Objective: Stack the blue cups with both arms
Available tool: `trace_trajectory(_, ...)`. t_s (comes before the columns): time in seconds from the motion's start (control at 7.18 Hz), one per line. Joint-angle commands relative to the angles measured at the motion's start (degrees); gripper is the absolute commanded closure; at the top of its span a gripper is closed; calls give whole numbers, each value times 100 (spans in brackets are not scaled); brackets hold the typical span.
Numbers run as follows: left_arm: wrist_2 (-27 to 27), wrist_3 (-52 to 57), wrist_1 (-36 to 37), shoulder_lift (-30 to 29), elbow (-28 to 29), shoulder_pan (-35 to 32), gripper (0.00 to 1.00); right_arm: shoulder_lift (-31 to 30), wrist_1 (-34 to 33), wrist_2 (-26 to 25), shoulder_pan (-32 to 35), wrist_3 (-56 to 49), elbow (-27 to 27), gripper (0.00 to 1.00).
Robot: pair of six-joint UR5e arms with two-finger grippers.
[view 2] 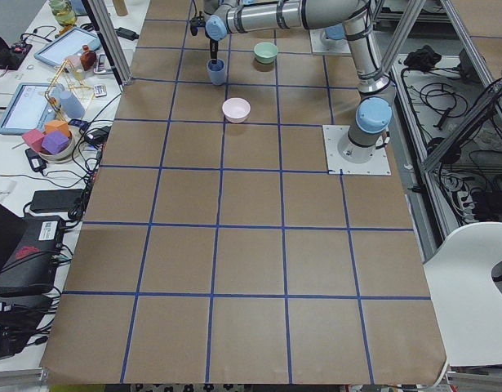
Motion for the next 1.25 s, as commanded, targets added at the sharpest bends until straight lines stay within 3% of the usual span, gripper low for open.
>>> trace_trajectory(0.0, -9, 25, -1102, 571, 302, 160, 0, 19, 866, 60, 350, 456, -684, 100)
trace_trajectory(0.28, 18, 629, -2248, 1466, 331, 345, 0, -51, 964, 184, 1067, 1384, -765, 100)
trace_trajectory(0.56, -9, 1164, -2908, 2302, 121, 931, 0, -165, 1132, 245, 1833, 2509, -756, 100)
trace_trajectory(0.7, -9, 1351, -2894, 2602, -333, 1257, 0, -192, 1106, 263, 2210, 3105, -765, 100)
trace_trajectory(0.84, 17, 1396, -2416, 2831, -772, 1425, 0, -140, 1010, 280, 2501, 3468, -765, 100)
trace_trajectory(1.11, 26, 1520, -2201, 3113, -1031, 1629, 0, 35, 528, 386, 2636, 4014, -765, 100)
